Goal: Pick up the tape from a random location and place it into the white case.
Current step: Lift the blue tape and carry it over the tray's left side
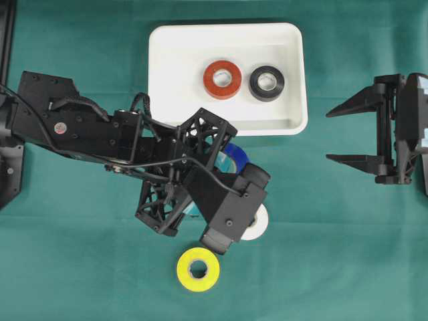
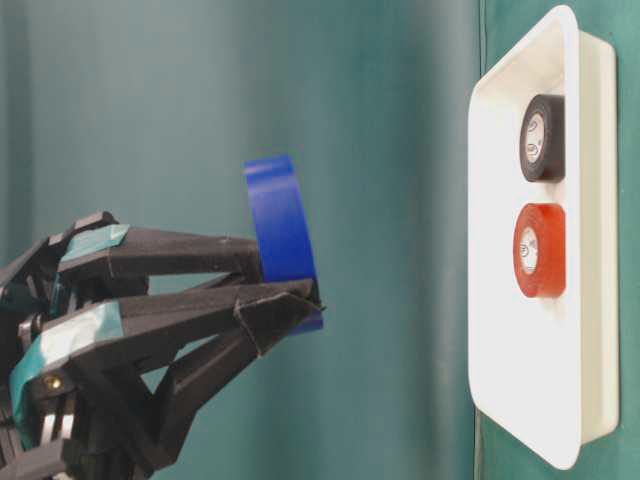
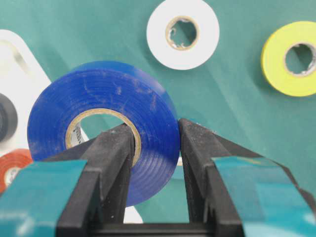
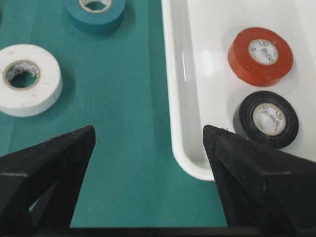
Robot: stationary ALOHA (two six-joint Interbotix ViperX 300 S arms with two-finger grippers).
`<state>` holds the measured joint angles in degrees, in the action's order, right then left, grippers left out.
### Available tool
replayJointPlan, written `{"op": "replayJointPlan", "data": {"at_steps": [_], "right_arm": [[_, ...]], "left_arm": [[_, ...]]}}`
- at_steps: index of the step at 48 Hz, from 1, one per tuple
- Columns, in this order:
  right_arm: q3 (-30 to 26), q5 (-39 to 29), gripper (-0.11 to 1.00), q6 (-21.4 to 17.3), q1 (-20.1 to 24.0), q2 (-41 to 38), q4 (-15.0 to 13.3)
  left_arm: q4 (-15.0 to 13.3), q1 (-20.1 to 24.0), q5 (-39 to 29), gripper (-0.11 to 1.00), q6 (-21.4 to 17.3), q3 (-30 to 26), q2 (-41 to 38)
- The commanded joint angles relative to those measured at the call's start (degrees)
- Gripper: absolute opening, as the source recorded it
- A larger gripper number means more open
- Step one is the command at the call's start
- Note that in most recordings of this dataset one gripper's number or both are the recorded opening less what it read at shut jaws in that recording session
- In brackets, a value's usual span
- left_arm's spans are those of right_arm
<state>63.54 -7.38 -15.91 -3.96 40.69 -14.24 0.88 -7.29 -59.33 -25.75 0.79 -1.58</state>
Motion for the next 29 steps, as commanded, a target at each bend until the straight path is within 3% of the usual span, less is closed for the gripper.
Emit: {"op": "replayJointPlan", "data": {"at_steps": [1, 29], "right_arm": [[-1.5, 0.6, 0.88, 0.1, -0.1, 0.0, -0.1], [-1.5, 0.5, 0.88, 0.1, 0.0, 0.0, -0.1]], "left_arm": [[0.2, -0.2, 0.3, 0.22, 0.1, -1.3, 2.1], [0.1, -0.8, -0.2, 0.22, 0.4, -0.1, 2.8]]}}
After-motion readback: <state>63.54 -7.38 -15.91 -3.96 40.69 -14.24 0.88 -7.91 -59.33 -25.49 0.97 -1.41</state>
